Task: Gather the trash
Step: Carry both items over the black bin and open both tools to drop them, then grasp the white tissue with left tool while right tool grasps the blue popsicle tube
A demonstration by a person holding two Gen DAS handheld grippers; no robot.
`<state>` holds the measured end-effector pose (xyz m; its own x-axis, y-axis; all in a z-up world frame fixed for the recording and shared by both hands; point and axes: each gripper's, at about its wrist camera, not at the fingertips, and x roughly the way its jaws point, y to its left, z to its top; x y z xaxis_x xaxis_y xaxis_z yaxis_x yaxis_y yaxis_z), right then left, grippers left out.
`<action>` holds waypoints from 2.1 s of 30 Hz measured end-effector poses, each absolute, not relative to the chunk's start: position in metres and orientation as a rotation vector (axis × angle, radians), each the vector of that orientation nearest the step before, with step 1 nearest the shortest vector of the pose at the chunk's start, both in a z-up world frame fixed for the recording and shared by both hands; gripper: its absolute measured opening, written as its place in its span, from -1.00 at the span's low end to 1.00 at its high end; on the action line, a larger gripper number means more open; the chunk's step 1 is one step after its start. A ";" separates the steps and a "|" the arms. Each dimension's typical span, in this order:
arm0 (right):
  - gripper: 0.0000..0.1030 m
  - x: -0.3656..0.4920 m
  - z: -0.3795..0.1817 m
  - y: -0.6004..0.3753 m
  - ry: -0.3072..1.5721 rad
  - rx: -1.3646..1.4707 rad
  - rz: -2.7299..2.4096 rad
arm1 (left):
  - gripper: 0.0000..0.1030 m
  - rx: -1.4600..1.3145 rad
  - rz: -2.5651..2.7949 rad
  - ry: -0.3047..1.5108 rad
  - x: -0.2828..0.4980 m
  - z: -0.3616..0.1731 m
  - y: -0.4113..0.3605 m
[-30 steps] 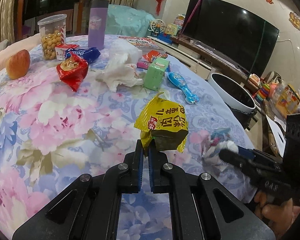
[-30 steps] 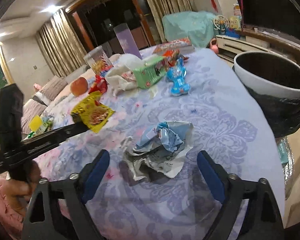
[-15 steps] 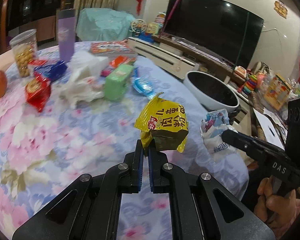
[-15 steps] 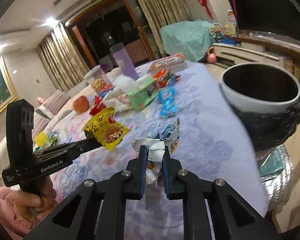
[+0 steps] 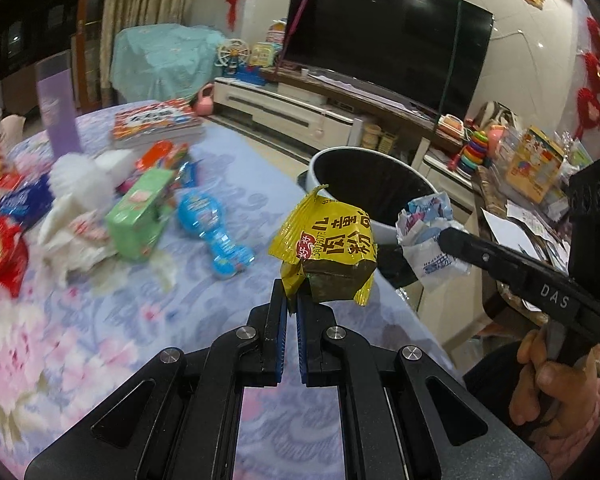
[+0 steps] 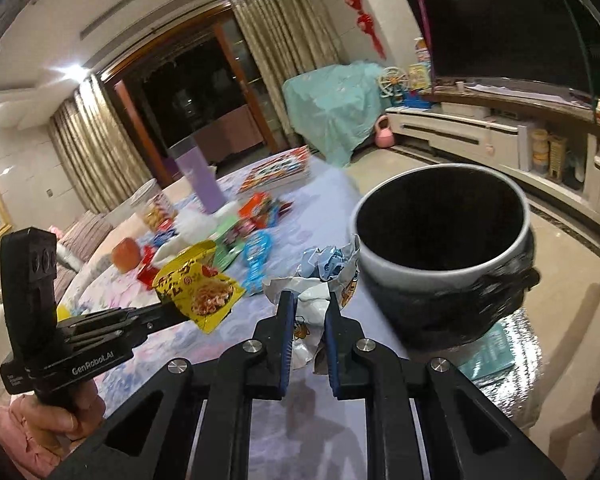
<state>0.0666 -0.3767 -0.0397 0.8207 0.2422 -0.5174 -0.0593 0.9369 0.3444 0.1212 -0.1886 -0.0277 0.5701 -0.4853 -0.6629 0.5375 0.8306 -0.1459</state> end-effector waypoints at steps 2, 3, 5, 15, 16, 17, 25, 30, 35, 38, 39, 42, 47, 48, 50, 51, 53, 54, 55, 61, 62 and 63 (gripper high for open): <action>-0.73 0.069 -0.037 -0.384 0.583 0.317 0.146 | -0.92 0.089 -0.606 0.755 0.127 -0.026 -0.199; -0.73 0.070 -0.036 -0.387 0.581 0.313 0.138 | -0.92 0.091 -0.608 0.755 0.129 -0.025 -0.204; -0.73 0.075 -0.033 -0.397 0.580 0.318 0.124 | -0.92 0.094 -0.616 0.757 0.134 -0.024 -0.211; -0.72 0.105 -0.031 -0.434 0.593 0.326 0.074 | -0.92 0.143 -0.643 0.762 0.163 -0.020 -0.260; -0.72 0.108 -0.031 -0.437 0.598 0.322 0.070 | -0.92 0.149 -0.647 0.764 0.166 -0.020 -0.264; -0.72 0.111 -0.031 -0.439 0.600 0.320 0.067 | -0.92 0.156 -0.647 0.765 0.169 -0.020 -0.269; -0.72 0.129 -0.027 -0.461 0.607 0.324 0.041 | -0.92 0.203 -0.661 0.791 0.187 -0.024 -0.301; -0.69 0.140 -0.031 -0.473 0.625 0.331 0.030 | -0.92 0.242 -0.658 0.803 0.196 -0.026 -0.318; -0.64 0.149 -0.035 -0.480 0.644 0.342 0.031 | -0.91 0.274 -0.665 0.825 0.201 -0.033 -0.331; -0.56 0.153 -0.036 -0.482 0.655 0.342 0.029 | -0.83 0.292 -0.664 0.844 0.204 -0.038 -0.336; -0.44 0.156 -0.037 -0.485 0.661 0.344 0.029 | -0.64 0.294 -0.666 0.851 0.204 -0.040 -0.337; -0.08 0.159 -0.040 -0.490 0.680 0.352 0.021 | 0.13 0.287 -0.656 0.845 0.202 -0.041 -0.333; 0.25 0.153 -0.038 -0.490 0.672 0.359 0.008 | 0.15 0.256 -0.641 0.842 0.196 -0.041 -0.316; 0.32 0.151 -0.037 -0.490 0.666 0.363 0.006 | 0.19 0.241 -0.631 0.842 0.193 -0.041 -0.309; 0.42 0.145 -0.033 -0.488 0.649 0.363 0.006 | 0.26 0.209 -0.609 0.834 0.188 -0.042 -0.291; 0.56 0.141 -0.031 -0.485 0.640 0.364 0.007 | 0.28 0.197 -0.599 0.830 0.186 -0.042 -0.284; 0.83 0.133 -0.028 -0.480 0.625 0.370 0.006 | 0.29 0.168 -0.573 0.826 0.179 -0.043 -0.265; 0.86 0.130 -0.027 -0.477 0.617 0.370 0.006 | 0.29 0.155 -0.562 0.824 0.176 -0.043 -0.257; 0.86 0.126 -0.025 -0.472 0.608 0.367 0.005 | 0.29 0.142 -0.550 0.823 0.174 -0.043 -0.249; 0.93 0.104 -0.025 -0.435 0.590 0.393 0.052 | 0.30 0.054 -0.480 0.819 0.155 -0.042 -0.194; 0.94 0.102 -0.026 -0.428 0.592 0.393 0.063 | 0.30 0.039 -0.473 0.820 0.154 -0.042 -0.186; 0.94 0.100 -0.027 -0.422 0.594 0.390 0.070 | 0.30 0.024 -0.459 0.820 0.150 -0.043 -0.176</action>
<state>0.1000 -0.4220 -0.0275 0.8286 0.1757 -0.5316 0.0464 0.9246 0.3781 0.1500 -0.1757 -0.0428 0.5900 -0.3854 -0.7095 0.4035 0.9019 -0.1544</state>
